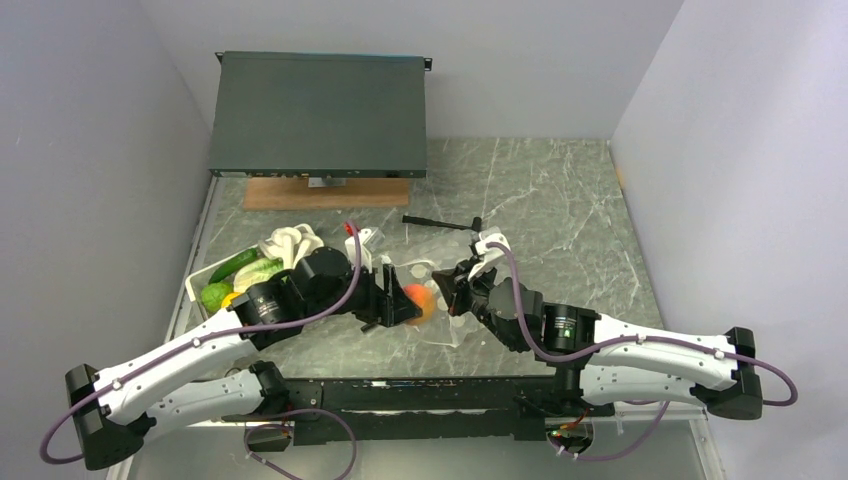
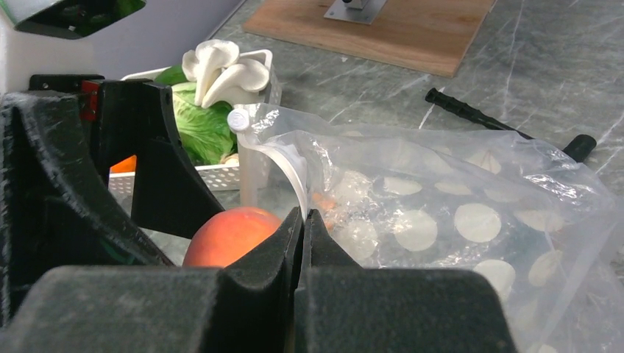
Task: Place the food in the zip-top bag and seal the zipper
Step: Place the fake fruit in the zipper food storage bag.
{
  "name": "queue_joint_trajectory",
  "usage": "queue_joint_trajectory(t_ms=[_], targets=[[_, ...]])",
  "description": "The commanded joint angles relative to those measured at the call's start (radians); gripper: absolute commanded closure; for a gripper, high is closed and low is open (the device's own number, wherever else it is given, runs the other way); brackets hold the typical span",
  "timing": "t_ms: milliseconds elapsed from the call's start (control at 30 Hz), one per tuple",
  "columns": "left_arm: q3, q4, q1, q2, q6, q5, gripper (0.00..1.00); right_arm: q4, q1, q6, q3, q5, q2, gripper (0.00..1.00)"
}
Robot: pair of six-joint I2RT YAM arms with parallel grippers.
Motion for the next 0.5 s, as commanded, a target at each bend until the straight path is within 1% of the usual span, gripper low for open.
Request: queue_joint_trajectory(t_ms=[0, 67, 100, 400, 467], targets=[[0.051, -0.001, -0.020, -0.004, 0.017, -0.029, 0.17, 0.051, 0.002, 0.007, 0.007, 0.012, 0.013, 1.00], [0.054, -0.007, -0.024, -0.013, 0.018, -0.037, 0.05, 0.051, 0.002, 0.008, 0.007, 0.011, 0.016, 1.00], [0.055, -0.008, -0.025, -0.020, 0.017, -0.039, 0.01, 0.051, 0.002, 0.007, 0.007, 0.011, 0.016, 1.00], [0.062, -0.030, -0.025, -0.089, 0.005, -0.070, 0.00, 0.052, 0.003, 0.005, 0.005, 0.017, 0.031, 1.00], [0.063, -0.049, -0.025, -0.101, 0.005, -0.085, 0.02, 0.050, 0.003, 0.007, 0.007, 0.017, 0.033, 1.00]])
